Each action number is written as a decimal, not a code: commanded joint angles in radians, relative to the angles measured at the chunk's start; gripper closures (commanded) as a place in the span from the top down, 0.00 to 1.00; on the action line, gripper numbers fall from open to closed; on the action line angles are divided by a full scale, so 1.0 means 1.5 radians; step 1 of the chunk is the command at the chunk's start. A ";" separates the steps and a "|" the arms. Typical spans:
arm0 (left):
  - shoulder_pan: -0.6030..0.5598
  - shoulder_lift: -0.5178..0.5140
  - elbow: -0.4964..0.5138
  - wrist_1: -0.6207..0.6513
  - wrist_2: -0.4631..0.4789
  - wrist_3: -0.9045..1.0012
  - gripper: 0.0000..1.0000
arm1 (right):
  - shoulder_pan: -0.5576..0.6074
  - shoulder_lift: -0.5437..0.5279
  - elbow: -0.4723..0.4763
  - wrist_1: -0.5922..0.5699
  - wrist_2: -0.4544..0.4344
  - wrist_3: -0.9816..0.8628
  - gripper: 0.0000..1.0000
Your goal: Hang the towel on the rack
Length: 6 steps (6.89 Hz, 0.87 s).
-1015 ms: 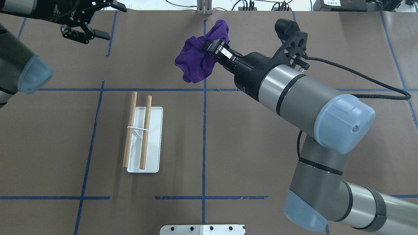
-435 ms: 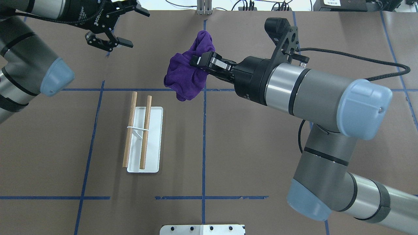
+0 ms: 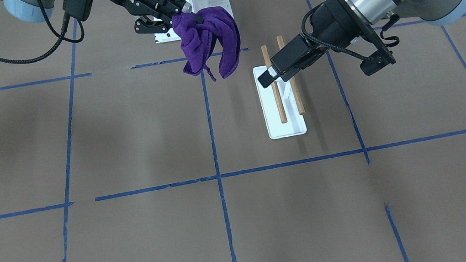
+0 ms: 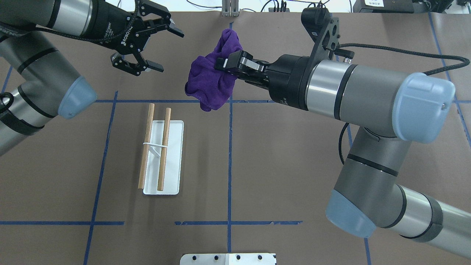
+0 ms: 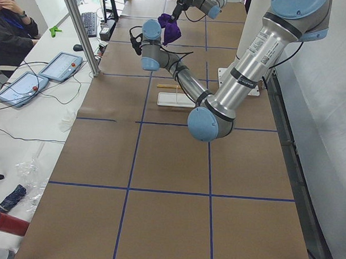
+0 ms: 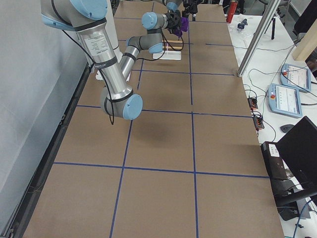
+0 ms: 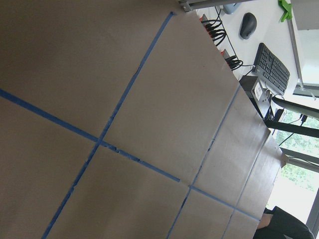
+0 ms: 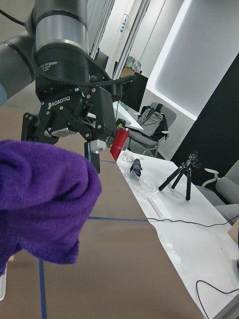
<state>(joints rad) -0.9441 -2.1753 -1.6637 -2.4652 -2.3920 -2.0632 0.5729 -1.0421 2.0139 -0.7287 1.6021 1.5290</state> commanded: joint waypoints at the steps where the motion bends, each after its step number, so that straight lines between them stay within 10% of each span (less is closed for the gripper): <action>1: 0.023 -0.015 -0.002 0.001 -0.025 -0.014 1.00 | 0.003 0.000 0.000 0.001 0.001 -0.001 0.00; 4: 0.047 -0.033 -0.008 -0.002 -0.025 -0.050 1.00 | 0.004 0.000 0.000 0.004 0.002 -0.001 0.00; 6: 0.055 -0.033 -0.007 -0.001 -0.023 -0.055 0.79 | 0.004 0.000 0.000 0.005 0.002 0.000 0.00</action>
<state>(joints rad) -0.8667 -2.2234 -1.6735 -2.4669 -2.4277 -2.1414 0.5782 -1.0416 2.0141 -0.7218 1.6045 1.5289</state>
